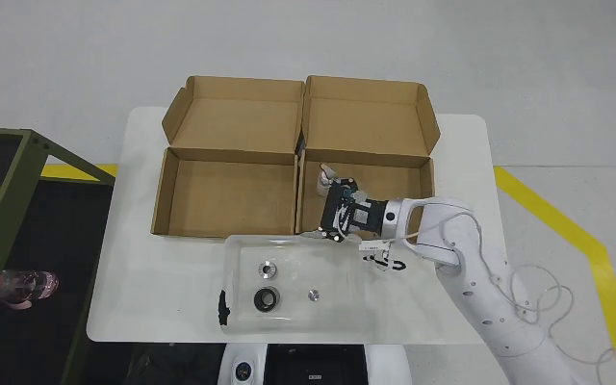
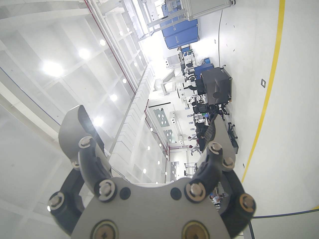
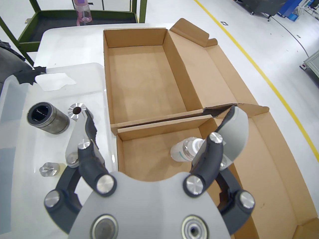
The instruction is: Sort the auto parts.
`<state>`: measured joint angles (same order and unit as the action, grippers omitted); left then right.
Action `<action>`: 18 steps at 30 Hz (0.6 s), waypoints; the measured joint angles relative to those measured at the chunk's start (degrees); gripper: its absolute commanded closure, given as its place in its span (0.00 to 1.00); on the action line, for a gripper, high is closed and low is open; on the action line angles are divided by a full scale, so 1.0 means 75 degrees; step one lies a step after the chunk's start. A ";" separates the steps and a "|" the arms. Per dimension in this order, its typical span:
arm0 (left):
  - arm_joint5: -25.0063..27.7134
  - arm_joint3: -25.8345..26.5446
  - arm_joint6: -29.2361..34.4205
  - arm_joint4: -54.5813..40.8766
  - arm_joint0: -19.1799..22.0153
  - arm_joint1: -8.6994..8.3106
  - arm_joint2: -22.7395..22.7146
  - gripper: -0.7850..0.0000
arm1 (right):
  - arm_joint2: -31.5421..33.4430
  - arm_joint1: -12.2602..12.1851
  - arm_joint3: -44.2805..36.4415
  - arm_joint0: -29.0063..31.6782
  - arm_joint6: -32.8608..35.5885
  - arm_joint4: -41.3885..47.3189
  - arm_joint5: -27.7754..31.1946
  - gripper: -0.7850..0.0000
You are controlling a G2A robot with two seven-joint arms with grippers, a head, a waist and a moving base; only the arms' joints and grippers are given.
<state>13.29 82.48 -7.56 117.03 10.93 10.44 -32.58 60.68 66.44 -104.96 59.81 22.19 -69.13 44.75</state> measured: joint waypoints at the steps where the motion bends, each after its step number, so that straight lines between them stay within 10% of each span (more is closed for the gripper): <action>1: 0.0000 0.0000 0.0000 0.0000 0.0000 0.0000 0.0000 0.00 | -0.0003 -0.0013 -0.0134 0.0070 0.0089 0.0032 0.0042 0.00; 18: 0.0000 0.0000 0.0000 0.0000 0.0000 0.0000 0.0000 0.00 | -0.0114 -0.0247 -0.1513 0.1104 0.1094 0.0240 0.0759 0.00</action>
<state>13.29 82.48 -7.56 117.03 10.93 10.44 -32.58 59.82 64.59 -116.31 68.10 30.39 -67.33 50.44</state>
